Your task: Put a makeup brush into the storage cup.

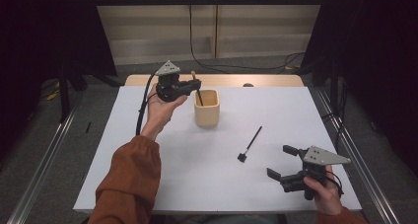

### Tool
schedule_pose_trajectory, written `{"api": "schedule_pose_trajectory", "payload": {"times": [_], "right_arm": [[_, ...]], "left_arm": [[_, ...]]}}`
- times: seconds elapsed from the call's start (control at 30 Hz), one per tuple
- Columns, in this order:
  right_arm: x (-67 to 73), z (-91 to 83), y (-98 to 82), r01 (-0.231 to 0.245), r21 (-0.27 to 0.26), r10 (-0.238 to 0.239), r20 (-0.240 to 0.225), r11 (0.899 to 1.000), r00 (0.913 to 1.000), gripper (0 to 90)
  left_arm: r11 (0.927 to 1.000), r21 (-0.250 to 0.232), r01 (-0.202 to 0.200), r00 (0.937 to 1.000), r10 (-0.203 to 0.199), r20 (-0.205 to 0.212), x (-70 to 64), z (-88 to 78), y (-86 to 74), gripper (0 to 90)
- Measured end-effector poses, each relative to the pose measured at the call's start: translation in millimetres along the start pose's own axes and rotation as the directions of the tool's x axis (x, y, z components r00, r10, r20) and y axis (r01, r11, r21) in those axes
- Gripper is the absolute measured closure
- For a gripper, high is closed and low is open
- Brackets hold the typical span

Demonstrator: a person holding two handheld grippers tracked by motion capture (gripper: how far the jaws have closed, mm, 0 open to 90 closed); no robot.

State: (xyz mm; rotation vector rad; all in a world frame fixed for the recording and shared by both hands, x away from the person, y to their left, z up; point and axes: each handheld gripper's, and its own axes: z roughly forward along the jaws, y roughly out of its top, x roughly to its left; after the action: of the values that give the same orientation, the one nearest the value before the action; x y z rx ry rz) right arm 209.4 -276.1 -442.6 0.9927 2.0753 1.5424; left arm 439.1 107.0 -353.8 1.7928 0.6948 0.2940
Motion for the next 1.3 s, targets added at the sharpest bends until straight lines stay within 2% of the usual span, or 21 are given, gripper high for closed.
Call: {"api": "schedule_pose_trajectory", "payload": {"times": [0.53,0.83,1.3], "right_arm": [[0.9,0.4,0.0,0.007,0.002,-0.007,-0.004,1.000,1.0000,0.0],[0.7,0.4,-0.1,0.008,0.004,-0.008,-0.002,1.000,1.0000,0.0],[0.3,0.6,-0.2,0.003,0.006,-0.003,-0.004,1.000,1.0000,0.0]], "left_arm": [[0.9995,0.017,0.028,0.9996,-0.028,-0.002,5.3,7.5,-13.6,83.9],[0.9989,0.038,0.029,0.9995,-0.029,0.010,3.9,15.1,-21.6,83.8],[0.9984,0.037,0.043,0.9990,-0.043,0.013,5.2,20.3,-32.4,83.7]]}}
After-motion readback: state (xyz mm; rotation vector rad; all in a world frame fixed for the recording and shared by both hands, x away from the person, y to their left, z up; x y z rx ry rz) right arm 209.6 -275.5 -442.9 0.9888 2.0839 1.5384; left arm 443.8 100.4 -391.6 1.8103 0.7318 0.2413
